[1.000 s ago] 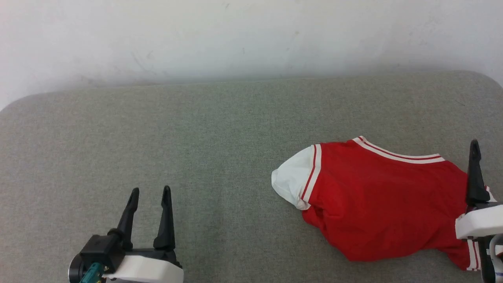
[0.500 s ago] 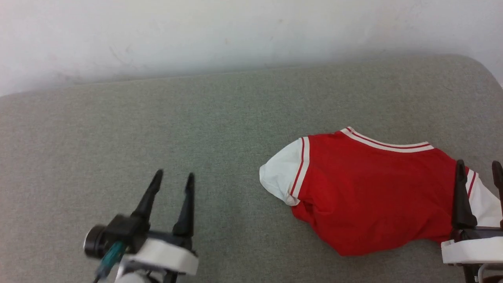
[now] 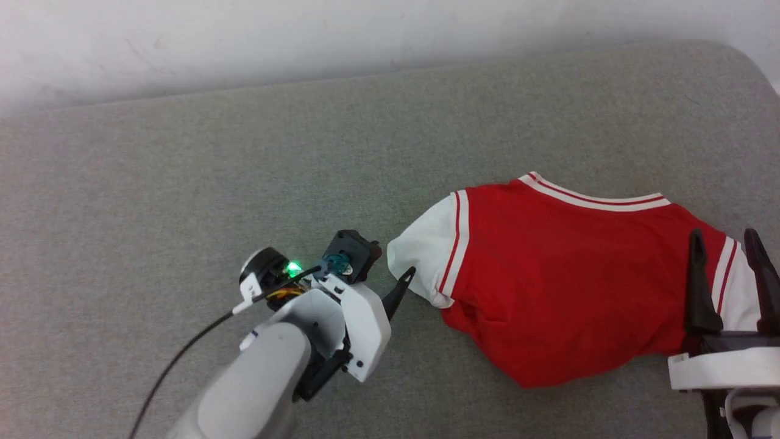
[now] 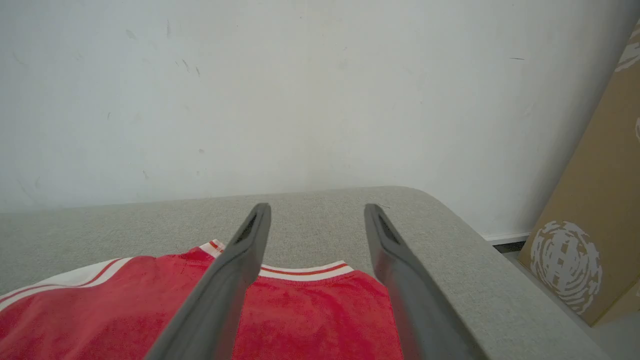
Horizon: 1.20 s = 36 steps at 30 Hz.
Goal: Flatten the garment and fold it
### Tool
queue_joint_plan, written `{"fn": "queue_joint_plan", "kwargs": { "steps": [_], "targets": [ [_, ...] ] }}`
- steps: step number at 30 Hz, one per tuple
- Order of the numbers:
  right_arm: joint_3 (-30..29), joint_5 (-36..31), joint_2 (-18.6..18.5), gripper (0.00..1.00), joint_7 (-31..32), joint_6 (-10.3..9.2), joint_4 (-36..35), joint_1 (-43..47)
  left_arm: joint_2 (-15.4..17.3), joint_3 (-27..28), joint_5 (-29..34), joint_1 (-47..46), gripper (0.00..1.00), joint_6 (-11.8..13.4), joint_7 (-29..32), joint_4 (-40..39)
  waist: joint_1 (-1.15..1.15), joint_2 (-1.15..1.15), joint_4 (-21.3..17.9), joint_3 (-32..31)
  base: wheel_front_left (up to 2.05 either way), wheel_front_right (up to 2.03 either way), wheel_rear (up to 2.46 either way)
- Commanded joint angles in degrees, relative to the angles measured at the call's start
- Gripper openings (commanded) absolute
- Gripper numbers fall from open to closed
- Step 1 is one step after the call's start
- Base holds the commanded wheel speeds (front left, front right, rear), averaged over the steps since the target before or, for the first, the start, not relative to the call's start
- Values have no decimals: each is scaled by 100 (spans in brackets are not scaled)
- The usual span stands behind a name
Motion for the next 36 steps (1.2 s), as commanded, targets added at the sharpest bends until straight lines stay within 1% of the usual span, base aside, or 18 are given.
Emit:
{"fn": "queue_joint_plan", "kwargs": {
  "steps": [1, 5, 9, 10, 11, 13, 16, 18, 21, 23, 25, 27, 29, 31, 33, 36],
  "targets": [
    [34, 26, 13, 100, -46, -5, 20, -131, 123, -158, 8, -225, 100, -37, 77, 119, -1, 0, -135, 163, 0, 0, 0],
    [65, 47, 13, 100, -57, -5, 71, -227, 227, -502, -78, -585, 100, -37, 181, 529, -1, 0, -258, 318, 0, 0, 0],
    [59, 69, 13, 100, -66, -5, 127, -286, 196, -808, -255, -813, 100, -38, 273, 911, -1, 0, -338, 422, 0, 0, 0],
    [64, 74, 13, 100, -68, -5, 136, -295, 187, -900, -312, -853, 44, -38, 285, 986, -1, 0, -351, 437, 0, 0, 0],
    [68, 80, 13, 100, -69, -5, 147, -305, 183, -982, -364, -891, 0, -38, 275, 1057, -1, 0, -361, 448, 0, 0, 0],
    [74, 83, 14, 100, -72, -5, 173, -324, 173, -1101, -471, -936, 0, -38, 232, 1190, -1, 0, -373, 446, 0, 0, 0],
    [25, 77, 14, 100, -74, -5, 199, -300, 113, -1068, -575, -945, 0, -30, 31, 1339, -1, 0, -320, 366, 0, 0, 0],
    [-19, 48, 14, 100, -74, -5, 201, -271, 96, -979, -604, -939, 0, 69, -150, 1360, -1, 0, -250, 278, 0, 0, 0],
    [-52, -9, 14, 100, -75, -5, 200, -235, 186, -735, -655, -866, 0, 337, -479, 1279, -1, 0, -123, 108, 0, 0, 0],
    [-58, -35, 14, 100, -75, -5, 189, -203, 347, -502, -727, -711, 0, 573, -670, 1139, -1, 0, -37, -14, 0, 0, 0],
    [-73, -56, 14, 100, -75, -5, 178, -160, 585, -212, -813, -453, 0, 873, -839, 929, -1, 0, 57, -114, 0, 0, 0],
    [-97, -73, 14, 100, -76, -5, 188, -115, 858, 113, -928, -61, 0, 1224, -961, 658, -1, 0, 158, -191, 0, 0, 0],
    [-99, -80, 14, 100, -76, -5, 190, -67, 1150, 403, -1047, 462, 0, 1566, -991, 342, -1, 0, 249, -237, 0, 0, 0],
    [-102, -80, 14, 100, -66, -5, 162, -15, 1359, 646, -1234, 1084, 0, 1849, -949, -12, -1, 0, 336, -243, 0, 0, 0],
    [-126, -79, 14, 100, -46, -5, 140, 22, 1451, 754, -1445, 1707, 0, 2019, -829, -379, -1, 0, 442, -225, 0, 0, 0],
    [-132, -78, 14, 100, 4, -5, 123, 44, 1426, 695, -1747, 2409, 0, 2062, -569, -807, -1, 0, 589, -187, 0, 0, 0]
  ]
}}
